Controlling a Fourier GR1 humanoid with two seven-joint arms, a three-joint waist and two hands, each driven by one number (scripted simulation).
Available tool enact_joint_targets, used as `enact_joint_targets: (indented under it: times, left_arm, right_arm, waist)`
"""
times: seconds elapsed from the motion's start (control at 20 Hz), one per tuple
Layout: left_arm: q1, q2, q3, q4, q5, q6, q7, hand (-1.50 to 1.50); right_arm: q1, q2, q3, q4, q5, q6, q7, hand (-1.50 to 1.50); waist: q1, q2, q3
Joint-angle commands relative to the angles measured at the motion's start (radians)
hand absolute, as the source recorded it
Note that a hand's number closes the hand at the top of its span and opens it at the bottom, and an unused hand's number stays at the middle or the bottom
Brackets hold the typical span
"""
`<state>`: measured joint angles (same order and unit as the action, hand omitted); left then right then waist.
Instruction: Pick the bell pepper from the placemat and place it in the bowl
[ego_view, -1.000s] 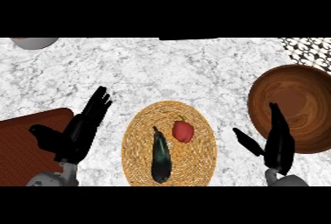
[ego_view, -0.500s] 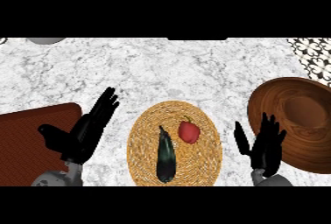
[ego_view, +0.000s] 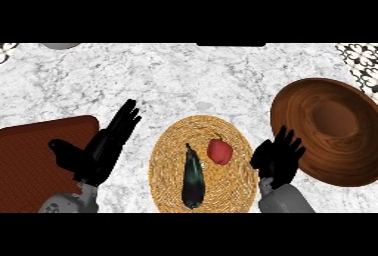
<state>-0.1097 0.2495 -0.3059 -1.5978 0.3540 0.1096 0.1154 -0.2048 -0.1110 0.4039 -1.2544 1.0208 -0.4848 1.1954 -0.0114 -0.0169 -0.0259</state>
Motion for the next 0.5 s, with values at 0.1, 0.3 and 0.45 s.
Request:
enact_joint_targets:
  times: [0.1, 0.3, 0.45]
  left_arm:
    - [-0.032, -0.007, 0.005, 0.018, 0.002, -0.005, 0.006, 0.00]
    - [-0.020, 0.004, 0.020, 0.025, 0.007, -0.020, -0.012, 0.00]
    - [-0.016, -0.009, 0.002, 0.036, -0.004, -0.021, -0.020, 0.00]
  right_arm:
    - [-0.087, 0.107, -0.023, 0.019, 0.088, 0.191, 0.291, -1.50]
    - [-0.112, 0.109, -0.036, 0.002, 0.107, 0.236, 0.292, -1.50]
    - [-0.127, 0.110, -0.057, 0.019, 0.116, 0.274, 0.293, -1.50]
  waist:
    - [0.004, 0.011, 0.016]
    - [0.013, 0.007, 0.018]
    - [0.016, 0.010, 0.019]
